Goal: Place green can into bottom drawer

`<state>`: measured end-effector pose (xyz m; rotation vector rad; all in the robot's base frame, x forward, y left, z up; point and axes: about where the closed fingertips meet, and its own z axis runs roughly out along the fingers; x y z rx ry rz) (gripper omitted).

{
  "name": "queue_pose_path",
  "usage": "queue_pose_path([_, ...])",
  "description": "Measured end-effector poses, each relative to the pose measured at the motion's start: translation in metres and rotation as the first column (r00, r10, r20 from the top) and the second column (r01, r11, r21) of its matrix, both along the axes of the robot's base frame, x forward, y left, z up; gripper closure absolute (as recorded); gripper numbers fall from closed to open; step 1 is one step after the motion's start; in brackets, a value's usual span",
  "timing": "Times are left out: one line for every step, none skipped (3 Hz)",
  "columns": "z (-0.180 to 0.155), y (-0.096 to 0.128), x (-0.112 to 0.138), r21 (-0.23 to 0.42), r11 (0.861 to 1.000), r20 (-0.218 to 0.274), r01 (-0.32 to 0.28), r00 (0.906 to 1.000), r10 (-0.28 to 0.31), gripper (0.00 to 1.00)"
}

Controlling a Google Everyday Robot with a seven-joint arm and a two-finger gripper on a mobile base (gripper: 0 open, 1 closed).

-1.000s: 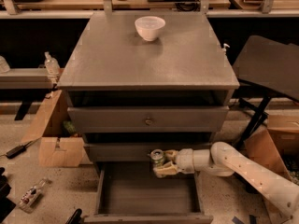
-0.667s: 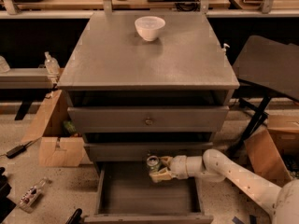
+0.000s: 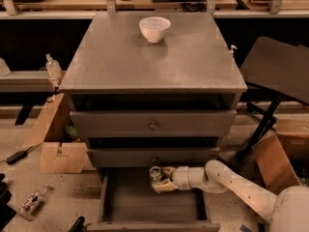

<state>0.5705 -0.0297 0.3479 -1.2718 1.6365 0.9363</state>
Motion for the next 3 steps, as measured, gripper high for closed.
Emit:
queue_pose_path([-0.021,0.016,-0.004,0.035,0.998,0.010,-0.046,0.9989,0.045,1.00])
queue_pose_path([-0.057,0.046,-0.008,0.090,0.990,0.026,-0.109,0.9939,0.107,1.00])
queue_pose_path([-0.086,0.068,-0.006,0.100,0.982,0.042,-0.162,0.9865,0.158,1.00])
